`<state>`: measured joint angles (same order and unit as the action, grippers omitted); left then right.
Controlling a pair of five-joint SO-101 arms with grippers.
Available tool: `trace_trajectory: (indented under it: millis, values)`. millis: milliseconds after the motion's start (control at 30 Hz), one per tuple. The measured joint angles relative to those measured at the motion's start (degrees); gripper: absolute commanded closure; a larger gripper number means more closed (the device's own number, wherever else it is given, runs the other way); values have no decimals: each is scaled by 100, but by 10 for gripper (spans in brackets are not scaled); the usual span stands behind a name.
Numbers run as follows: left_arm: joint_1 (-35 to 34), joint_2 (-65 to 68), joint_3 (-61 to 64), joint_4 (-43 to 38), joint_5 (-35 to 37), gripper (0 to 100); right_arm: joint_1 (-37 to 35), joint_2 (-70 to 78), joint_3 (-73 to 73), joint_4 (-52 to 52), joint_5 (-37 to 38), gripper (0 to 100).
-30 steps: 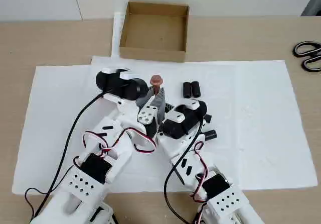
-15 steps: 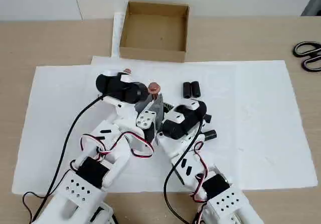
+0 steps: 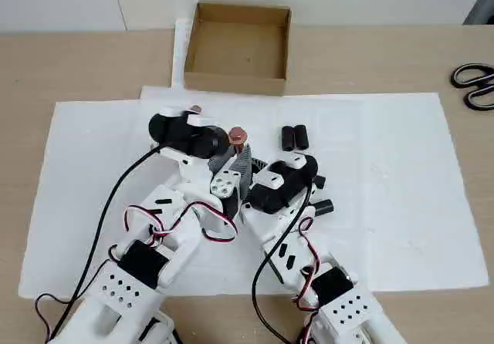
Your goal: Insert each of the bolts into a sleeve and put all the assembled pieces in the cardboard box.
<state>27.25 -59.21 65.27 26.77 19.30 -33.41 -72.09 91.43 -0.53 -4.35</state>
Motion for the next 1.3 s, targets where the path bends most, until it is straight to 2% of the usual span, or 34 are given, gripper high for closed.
trace_trajectory:
  millis: [467, 900, 1300]
  values:
    - [9, 9, 35, -88, -352, 994, 0, 0, 0, 0, 0, 995]
    - [9, 9, 35, -105, -352, 994, 0, 0, 0, 0, 0, 995]
    - [26, 686, -123, -132, -273, 994, 26, 9, 35, 0, -9, 995]
